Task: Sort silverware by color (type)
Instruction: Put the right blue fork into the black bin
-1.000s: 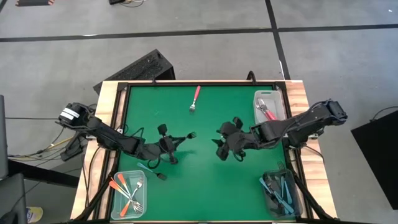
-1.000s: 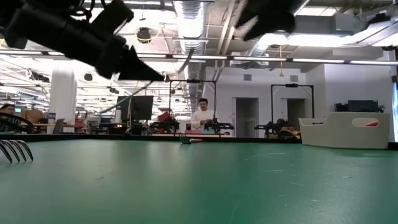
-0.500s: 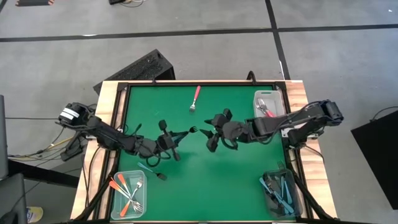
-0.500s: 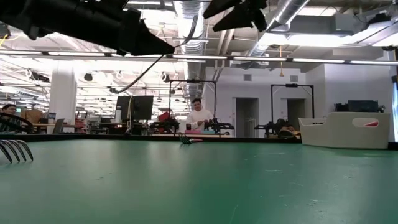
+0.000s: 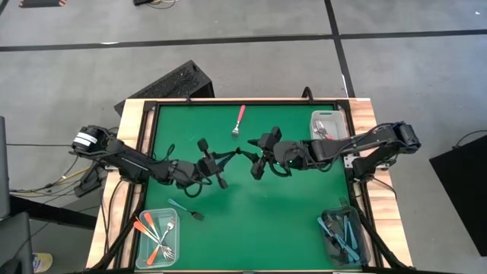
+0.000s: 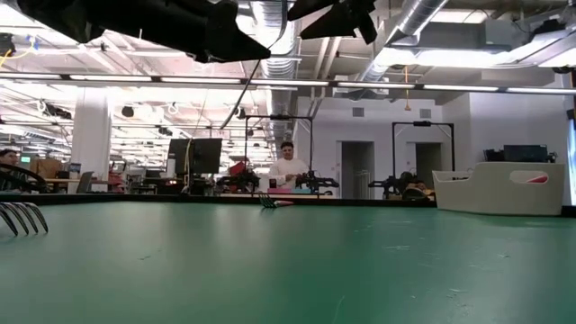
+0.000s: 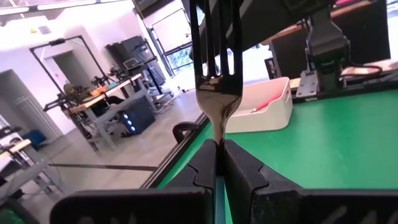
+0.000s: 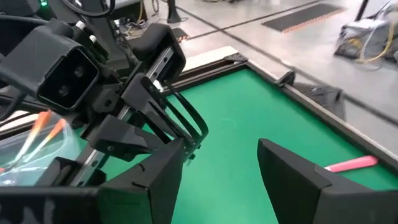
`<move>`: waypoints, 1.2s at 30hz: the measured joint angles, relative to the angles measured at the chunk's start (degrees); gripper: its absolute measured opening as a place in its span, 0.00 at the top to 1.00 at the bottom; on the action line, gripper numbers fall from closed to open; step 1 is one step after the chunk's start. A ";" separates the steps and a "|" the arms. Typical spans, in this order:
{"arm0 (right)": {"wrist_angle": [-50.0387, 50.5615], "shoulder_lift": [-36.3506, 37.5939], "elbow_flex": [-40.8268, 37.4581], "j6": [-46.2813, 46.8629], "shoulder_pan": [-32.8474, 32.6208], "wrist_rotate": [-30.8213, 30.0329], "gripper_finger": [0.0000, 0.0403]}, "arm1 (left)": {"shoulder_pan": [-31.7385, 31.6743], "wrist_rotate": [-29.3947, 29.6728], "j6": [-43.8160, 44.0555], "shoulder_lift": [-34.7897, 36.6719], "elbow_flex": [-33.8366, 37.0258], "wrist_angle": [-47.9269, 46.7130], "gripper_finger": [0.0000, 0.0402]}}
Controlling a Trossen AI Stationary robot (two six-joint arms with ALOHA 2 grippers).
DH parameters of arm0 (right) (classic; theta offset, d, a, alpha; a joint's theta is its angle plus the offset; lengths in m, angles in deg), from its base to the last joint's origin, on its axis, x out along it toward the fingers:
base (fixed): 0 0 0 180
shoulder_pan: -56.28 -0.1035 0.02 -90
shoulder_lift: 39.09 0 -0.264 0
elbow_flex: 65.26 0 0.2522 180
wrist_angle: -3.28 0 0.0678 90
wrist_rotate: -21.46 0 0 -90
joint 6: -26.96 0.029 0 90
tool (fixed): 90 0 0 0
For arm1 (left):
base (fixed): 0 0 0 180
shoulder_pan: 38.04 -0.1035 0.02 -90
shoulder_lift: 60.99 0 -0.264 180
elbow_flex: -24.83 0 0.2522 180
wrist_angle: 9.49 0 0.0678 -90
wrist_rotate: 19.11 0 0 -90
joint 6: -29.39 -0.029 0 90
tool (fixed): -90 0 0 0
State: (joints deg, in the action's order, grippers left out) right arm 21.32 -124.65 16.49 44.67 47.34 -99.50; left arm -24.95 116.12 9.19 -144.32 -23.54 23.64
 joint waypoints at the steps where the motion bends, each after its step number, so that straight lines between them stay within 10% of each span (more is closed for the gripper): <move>1: -0.08 0.00 0.00 -0.76 -0.16 -0.68 0.42 | -0.25 -0.02 0.51 0.01 -0.02 0.03 1.00; 10: -0.24 -0.09 -0.02 -1.31 0.21 -1.72 0.42 | -3.08 1.93 6.23 0.07 -0.11 0.33 1.00; 23: -2.10 -0.09 -0.02 -2.83 1.99 -1.71 0.45 | -4.84 -10.45 4.98 0.07 -0.11 0.51 1.00; 36: -1.43 -0.07 -0.04 -4.63 3.16 -1.16 0.82 | -5.08 -13.38 5.02 0.09 -2.34 0.15 1.00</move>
State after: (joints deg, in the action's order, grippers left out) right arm 19.89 -124.71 16.45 40.05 50.50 -100.65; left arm -30.03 102.75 14.21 -144.23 -25.88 23.79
